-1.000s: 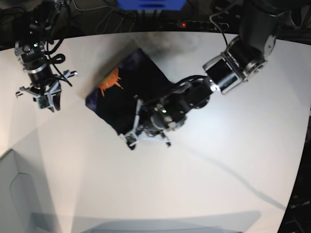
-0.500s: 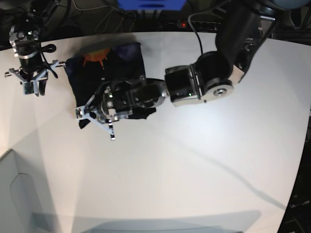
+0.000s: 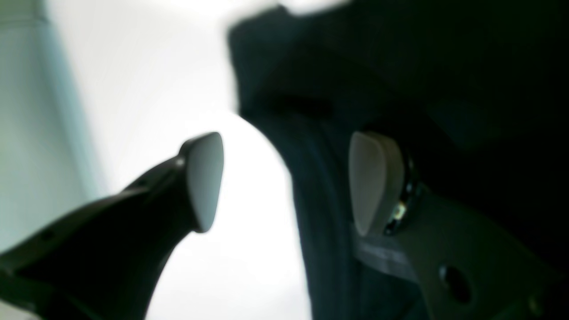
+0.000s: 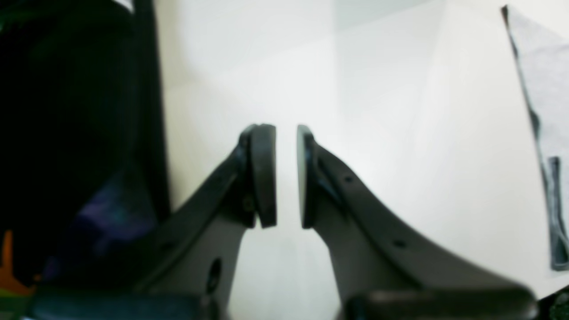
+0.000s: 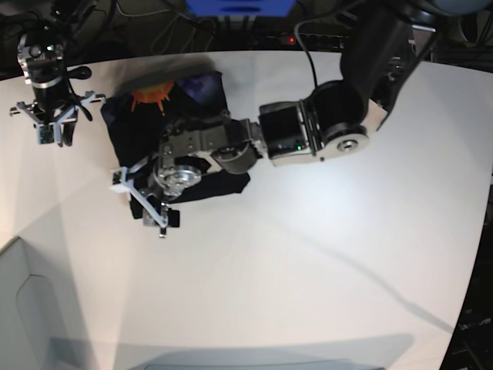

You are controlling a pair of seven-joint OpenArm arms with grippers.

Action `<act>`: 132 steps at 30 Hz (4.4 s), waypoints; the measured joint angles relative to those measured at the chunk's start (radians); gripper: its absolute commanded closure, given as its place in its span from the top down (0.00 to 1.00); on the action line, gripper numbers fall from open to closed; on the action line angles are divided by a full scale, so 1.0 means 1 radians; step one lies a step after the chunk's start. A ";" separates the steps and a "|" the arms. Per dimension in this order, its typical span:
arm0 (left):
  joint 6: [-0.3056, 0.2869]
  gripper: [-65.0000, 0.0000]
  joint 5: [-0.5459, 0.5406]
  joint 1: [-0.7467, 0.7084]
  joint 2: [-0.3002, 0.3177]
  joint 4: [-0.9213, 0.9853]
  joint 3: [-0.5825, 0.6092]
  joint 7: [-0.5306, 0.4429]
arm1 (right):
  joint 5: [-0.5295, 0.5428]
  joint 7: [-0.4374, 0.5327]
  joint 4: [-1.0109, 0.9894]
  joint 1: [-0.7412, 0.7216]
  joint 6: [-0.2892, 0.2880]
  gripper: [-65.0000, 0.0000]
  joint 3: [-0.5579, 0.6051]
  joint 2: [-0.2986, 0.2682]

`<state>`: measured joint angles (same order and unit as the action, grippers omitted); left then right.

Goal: Fold the T-shirt properly

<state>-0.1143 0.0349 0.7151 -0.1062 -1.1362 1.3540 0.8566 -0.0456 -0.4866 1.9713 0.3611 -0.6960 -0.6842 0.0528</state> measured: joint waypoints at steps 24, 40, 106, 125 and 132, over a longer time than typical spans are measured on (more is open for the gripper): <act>0.005 0.66 0.100 -0.699 0.264 -0.557 -1.410 0.007 | 0.002 0.000 -0.085 0.045 0.000 0.10 0.080 0.057; 0.006 0.66 -0.130 -1.003 0.261 -0.730 -1.759 0.008 | -0.005 0.000 -0.039 0.136 0.000 0.10 0.143 0.055; 0.006 0.65 -0.253 -1.573 0.258 -0.814 -1.755 -0.003 | 0.177 0.012 0.029 0.185 0.000 0.10 0.310 -0.050; 0.005 0.13 -0.268 -1.713 0.201 -0.647 -1.751 -0.002 | 0.185 0.013 0.037 0.409 0.000 0.00 -0.110 -0.039; 0.005 0.00 -0.269 -1.629 0.164 -0.427 -1.751 -0.175 | 0.183 0.011 -0.021 0.573 0.000 0.00 -0.106 -0.084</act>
<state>-0.1093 -0.2344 -0.9134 0.0582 -1.5631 -0.3965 0.6819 0.1379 -0.4755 1.9499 0.9337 -0.6960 -0.7898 -0.0311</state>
